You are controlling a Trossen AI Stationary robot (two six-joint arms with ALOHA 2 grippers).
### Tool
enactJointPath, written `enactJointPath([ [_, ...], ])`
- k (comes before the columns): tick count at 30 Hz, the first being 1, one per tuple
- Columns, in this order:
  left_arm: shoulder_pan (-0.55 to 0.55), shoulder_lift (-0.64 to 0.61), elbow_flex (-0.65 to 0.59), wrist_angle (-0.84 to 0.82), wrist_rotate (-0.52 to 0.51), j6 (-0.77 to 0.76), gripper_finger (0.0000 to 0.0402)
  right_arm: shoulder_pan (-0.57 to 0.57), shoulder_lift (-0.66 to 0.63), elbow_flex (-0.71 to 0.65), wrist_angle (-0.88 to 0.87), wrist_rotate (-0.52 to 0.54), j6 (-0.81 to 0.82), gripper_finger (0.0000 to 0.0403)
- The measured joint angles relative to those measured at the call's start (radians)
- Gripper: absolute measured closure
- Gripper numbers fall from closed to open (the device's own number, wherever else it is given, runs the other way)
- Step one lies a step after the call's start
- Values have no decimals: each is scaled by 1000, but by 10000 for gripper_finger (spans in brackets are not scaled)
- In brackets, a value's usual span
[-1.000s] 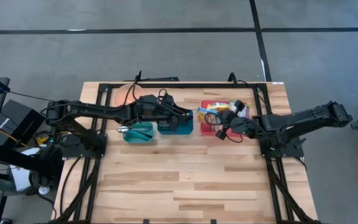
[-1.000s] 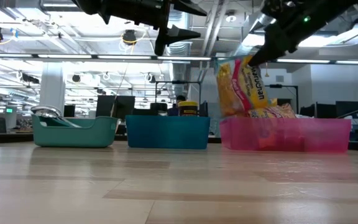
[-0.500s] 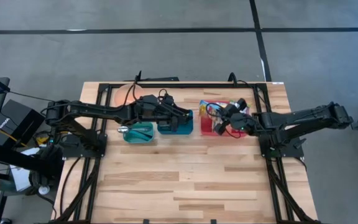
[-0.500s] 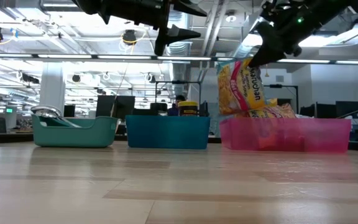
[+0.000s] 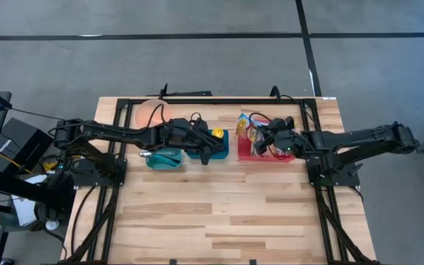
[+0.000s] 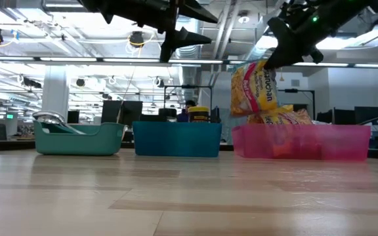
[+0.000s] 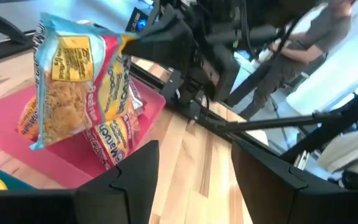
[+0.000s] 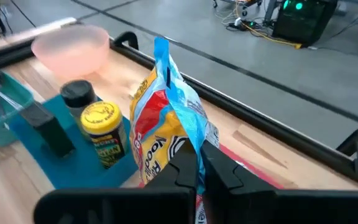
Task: Pick & Place Food Item
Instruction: Put the light blue noodle pack into the pink bin
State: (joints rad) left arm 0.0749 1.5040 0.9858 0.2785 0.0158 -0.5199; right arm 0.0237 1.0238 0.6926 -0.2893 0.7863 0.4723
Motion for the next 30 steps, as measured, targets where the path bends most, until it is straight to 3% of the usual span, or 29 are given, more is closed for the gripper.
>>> enactJointPath([
  [14, -23, 0, 0, -17, 0, 51, 220, 75, -1, 1, -62, 2, 356, 403],
  [19, -23, 0, 0, -17, 0, 52, 220, 74, -1, 1, -127, 76, 489, 403],
  [30, -23, 0, 0, -42, 0, 52, 220, 72, 56, 0, -137, 115, 654, 403],
])
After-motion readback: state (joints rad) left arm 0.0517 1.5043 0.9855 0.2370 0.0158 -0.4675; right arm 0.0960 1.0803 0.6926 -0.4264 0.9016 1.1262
